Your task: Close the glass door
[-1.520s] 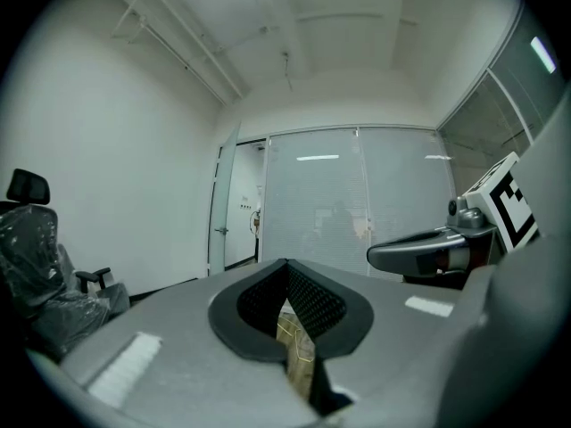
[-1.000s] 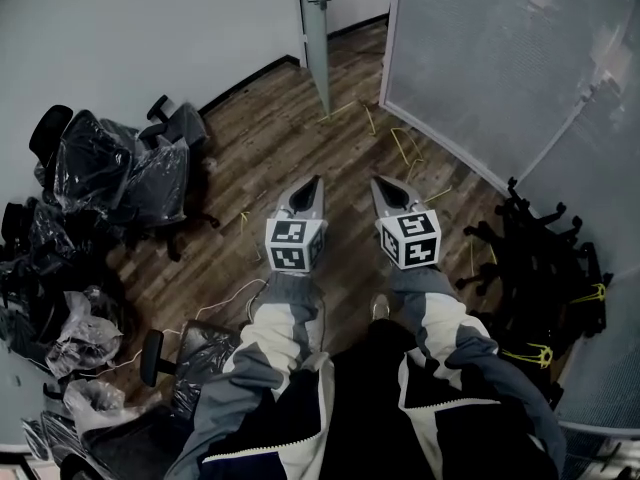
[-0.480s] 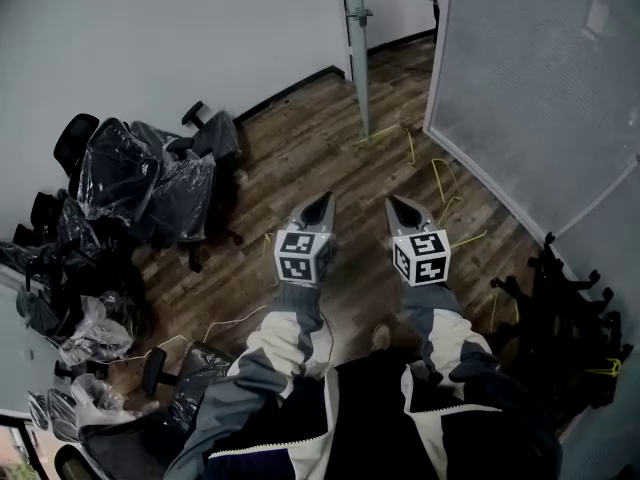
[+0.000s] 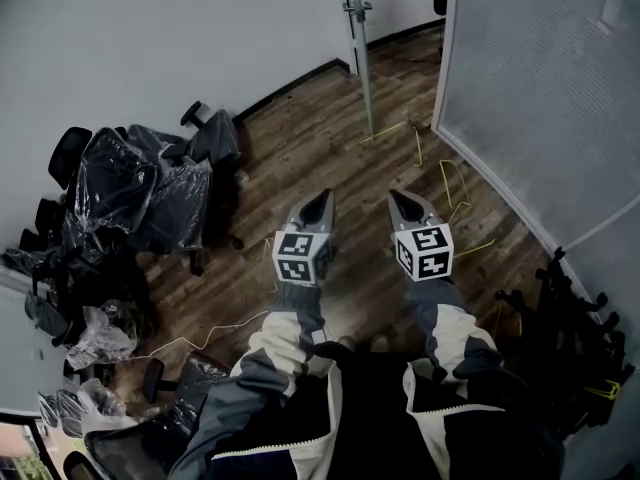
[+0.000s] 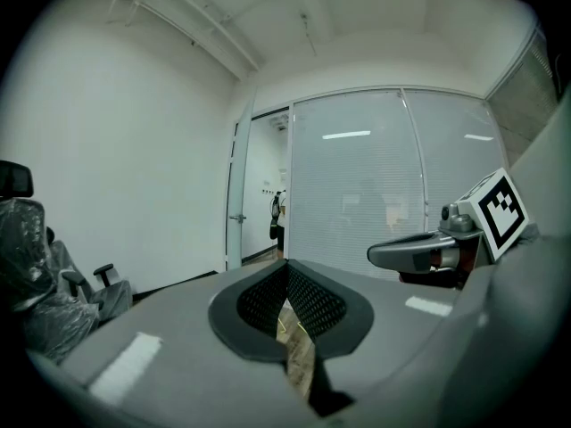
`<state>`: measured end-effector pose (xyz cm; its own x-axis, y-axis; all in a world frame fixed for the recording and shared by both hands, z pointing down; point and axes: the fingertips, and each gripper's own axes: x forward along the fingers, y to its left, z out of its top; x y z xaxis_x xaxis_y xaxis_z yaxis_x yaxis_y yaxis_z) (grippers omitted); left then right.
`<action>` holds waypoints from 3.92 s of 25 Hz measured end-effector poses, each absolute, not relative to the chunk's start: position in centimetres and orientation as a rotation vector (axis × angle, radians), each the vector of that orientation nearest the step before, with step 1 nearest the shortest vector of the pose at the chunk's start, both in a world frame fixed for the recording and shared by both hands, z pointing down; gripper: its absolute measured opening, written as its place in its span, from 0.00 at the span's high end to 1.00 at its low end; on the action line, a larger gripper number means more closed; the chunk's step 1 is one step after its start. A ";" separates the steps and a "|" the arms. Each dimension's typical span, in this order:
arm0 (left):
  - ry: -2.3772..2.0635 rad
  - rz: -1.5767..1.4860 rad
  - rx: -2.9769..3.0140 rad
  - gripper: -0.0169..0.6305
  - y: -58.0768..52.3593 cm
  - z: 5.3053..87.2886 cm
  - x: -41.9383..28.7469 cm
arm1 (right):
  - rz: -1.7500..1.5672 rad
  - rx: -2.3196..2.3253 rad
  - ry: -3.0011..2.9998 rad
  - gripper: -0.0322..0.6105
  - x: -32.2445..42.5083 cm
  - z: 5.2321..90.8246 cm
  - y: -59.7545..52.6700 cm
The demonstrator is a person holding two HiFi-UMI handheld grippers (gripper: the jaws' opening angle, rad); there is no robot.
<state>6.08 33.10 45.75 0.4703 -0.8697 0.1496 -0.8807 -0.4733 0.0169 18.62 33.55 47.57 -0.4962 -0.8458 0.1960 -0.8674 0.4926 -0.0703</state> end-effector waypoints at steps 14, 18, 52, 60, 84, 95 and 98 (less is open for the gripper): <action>-1.513 0.086 2.606 0.97 18.3 47.0 1.7 | 0.196 1.447 -2.545 0.94 13.8 48.1 19.6; -1.452 0.073 2.631 0.97 12.7 46.5 -1.1 | 0.146 1.470 -2.527 0.94 10.5 46.6 13.9; -1.555 0.125 2.583 0.97 -31.1 45.9 -4.6 | 0.148 1.341 -2.613 0.94 6.6 46.0 -32.4; -1.571 0.135 2.568 0.97 -39.4 46.1 -3.8 | 0.178 1.359 -2.611 0.94 8.0 46.3 -41.5; -0.855 0.124 2.981 0.97 -61.1 44.8 -1.5 | 0.159 2.012 -2.188 0.94 8.9 45.3 -58.2; -0.618 0.156 2.959 0.97 -61.2 46.7 2.3 | 0.078 2.025 -1.923 0.94 10.9 46.9 -57.7; -0.585 0.157 2.965 0.97 -60.9 46.1 3.2 | -0.056 1.919 -1.784 0.94 11.3 46.4 -58.2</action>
